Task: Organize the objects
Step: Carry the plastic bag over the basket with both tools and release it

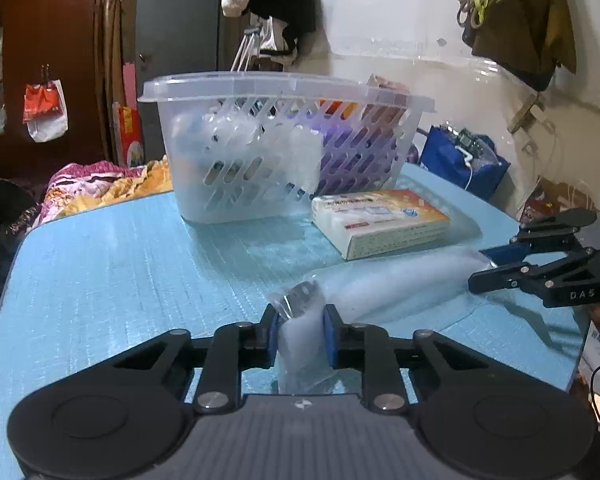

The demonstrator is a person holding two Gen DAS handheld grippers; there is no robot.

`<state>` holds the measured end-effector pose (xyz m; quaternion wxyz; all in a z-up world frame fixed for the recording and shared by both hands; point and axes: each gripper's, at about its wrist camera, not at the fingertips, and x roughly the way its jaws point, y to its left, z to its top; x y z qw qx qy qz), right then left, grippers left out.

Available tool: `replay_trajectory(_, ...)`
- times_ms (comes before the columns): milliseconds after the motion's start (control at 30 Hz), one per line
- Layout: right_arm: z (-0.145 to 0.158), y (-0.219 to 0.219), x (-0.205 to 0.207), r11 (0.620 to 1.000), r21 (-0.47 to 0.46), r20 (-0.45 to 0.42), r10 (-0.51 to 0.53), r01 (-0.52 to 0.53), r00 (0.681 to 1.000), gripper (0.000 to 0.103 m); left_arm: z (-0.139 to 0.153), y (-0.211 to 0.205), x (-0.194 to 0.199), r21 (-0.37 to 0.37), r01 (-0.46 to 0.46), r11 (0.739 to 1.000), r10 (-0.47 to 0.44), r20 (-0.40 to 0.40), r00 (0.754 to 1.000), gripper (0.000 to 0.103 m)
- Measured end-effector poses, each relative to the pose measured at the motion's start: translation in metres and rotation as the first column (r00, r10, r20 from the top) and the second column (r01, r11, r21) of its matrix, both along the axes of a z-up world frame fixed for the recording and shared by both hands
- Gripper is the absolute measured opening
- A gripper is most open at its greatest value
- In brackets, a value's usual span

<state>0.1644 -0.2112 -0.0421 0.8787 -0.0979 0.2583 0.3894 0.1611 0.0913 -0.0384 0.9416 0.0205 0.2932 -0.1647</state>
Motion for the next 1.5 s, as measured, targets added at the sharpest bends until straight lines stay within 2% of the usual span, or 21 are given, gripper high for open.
replay_trajectory(267,0.003,-0.001,-0.010,1.000,0.012,0.055,-0.017,0.016,0.998,0.023,0.005,0.000,-0.015,-0.035,-0.010,0.999,0.012,0.070,0.997,0.023)
replay_trajectory(500,0.023,-0.002,-0.024,0.999,0.029,0.136,-0.033,0.030,0.990,0.022,0.019,0.002,-0.027,-0.077,-0.014,0.997,0.026,0.160,0.987,0.023)
replay_trajectory(800,0.070,0.002,-0.012,0.997,0.062,0.208,-0.059,0.047,0.976,0.022,0.066,0.000,-0.025,-0.081,-0.011,0.997,0.031,0.255,0.966,0.023)
replay_trajectory(1067,0.122,0.008,0.028,0.992,0.102,0.259,-0.097,0.073,0.961,0.021,0.126,-0.007,0.004,-0.047,-0.024,0.999,0.039,0.345,0.938,0.023)
replay_trajectory(1200,0.139,0.014,0.052,0.990,0.106,0.275,-0.114,0.087,0.955,0.021,0.147,-0.009,0.026,-0.039,-0.037,0.999,0.049,0.362,0.931,0.023)
replay_trajectory(1367,0.147,0.023,0.080,0.990,0.092,0.281,-0.126,0.104,0.951,0.021,0.154,-0.007,0.055,-0.041,-0.063,0.997,0.074,0.357,0.931,0.023)
replay_trajectory(1500,0.144,0.033,0.096,0.989,0.070,0.275,-0.143,0.129,0.951,0.021,0.149,-0.002,0.082,-0.046,-0.081,0.996,0.092,0.324,0.942,0.023)
